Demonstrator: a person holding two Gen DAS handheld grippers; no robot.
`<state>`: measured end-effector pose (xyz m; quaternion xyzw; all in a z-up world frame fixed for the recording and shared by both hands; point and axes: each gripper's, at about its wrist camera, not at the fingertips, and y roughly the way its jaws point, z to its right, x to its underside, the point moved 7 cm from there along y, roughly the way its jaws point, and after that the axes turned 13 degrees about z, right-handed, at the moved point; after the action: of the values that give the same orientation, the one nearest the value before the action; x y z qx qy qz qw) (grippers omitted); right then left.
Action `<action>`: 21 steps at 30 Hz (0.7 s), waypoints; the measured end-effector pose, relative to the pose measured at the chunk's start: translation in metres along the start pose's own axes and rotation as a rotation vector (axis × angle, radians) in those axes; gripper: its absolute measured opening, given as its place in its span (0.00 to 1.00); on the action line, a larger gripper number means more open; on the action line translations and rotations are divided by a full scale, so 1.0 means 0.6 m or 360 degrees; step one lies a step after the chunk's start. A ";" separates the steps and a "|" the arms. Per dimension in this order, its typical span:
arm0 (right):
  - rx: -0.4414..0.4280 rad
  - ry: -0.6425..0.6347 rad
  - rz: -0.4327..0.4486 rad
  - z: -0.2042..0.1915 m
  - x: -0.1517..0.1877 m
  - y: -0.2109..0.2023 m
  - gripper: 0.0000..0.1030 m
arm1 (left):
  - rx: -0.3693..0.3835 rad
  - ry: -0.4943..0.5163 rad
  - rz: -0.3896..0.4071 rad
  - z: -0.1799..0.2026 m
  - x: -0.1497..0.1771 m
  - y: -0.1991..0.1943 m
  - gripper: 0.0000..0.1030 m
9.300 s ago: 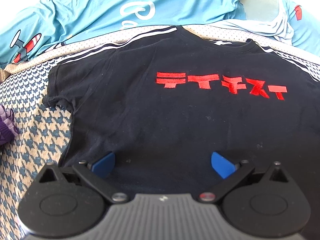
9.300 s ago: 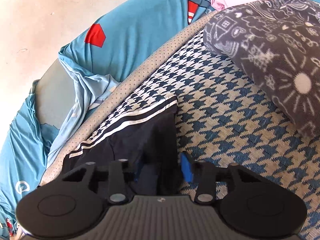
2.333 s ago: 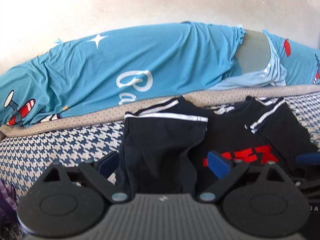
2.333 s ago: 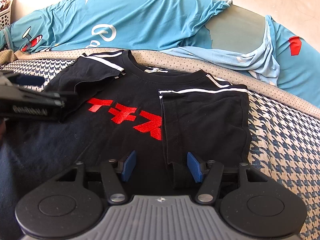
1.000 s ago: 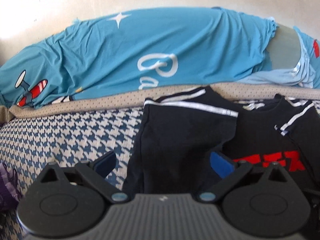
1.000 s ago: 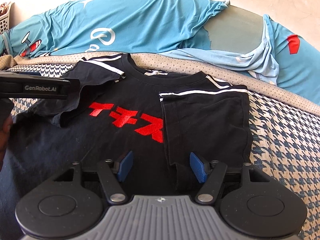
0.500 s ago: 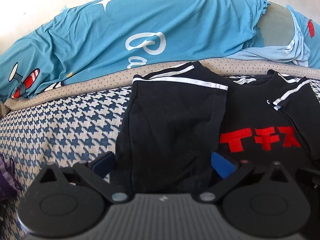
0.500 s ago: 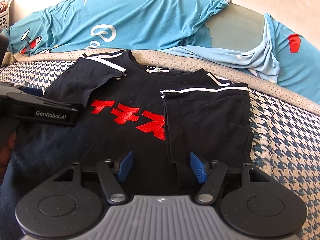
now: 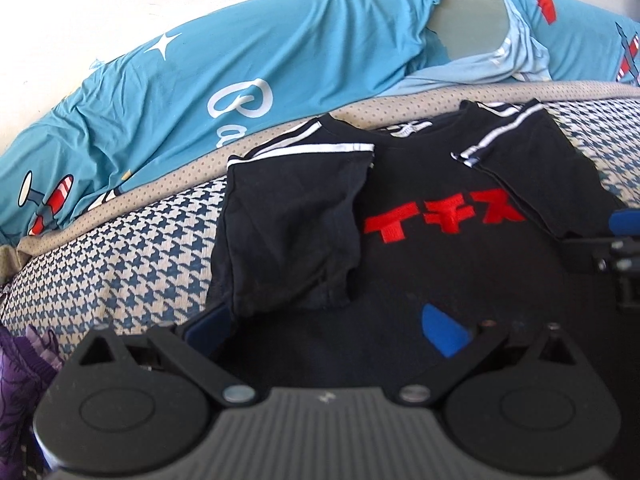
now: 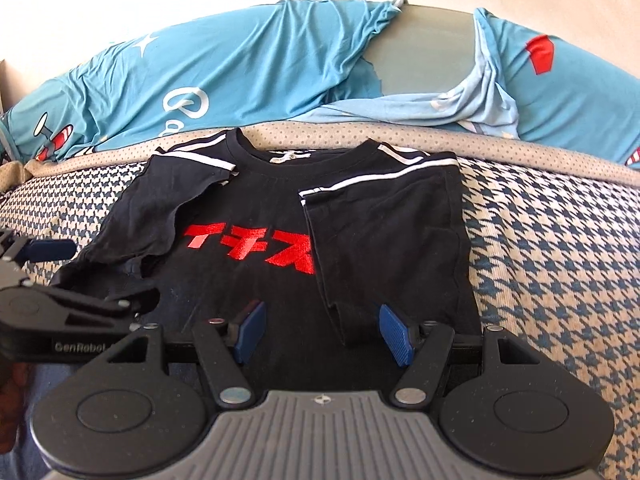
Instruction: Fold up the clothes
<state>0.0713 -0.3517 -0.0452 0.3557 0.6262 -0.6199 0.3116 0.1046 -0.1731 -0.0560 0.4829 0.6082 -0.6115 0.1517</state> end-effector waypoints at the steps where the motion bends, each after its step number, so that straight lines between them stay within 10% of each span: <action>1: 0.0003 0.0017 -0.0008 0.004 0.001 -0.002 0.61 | 0.0004 0.0008 -0.0007 0.002 0.003 -0.004 1.00; 21: 0.0128 0.0382 0.0105 0.161 -0.017 -0.005 0.61 | -0.0015 -0.0193 -0.0122 -0.062 0.043 -0.055 1.00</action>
<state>0.0697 -0.4485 -0.0387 0.4598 0.6216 -0.5870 0.2401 0.0814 -0.1226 -0.0488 0.4207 0.6187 -0.6421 0.1672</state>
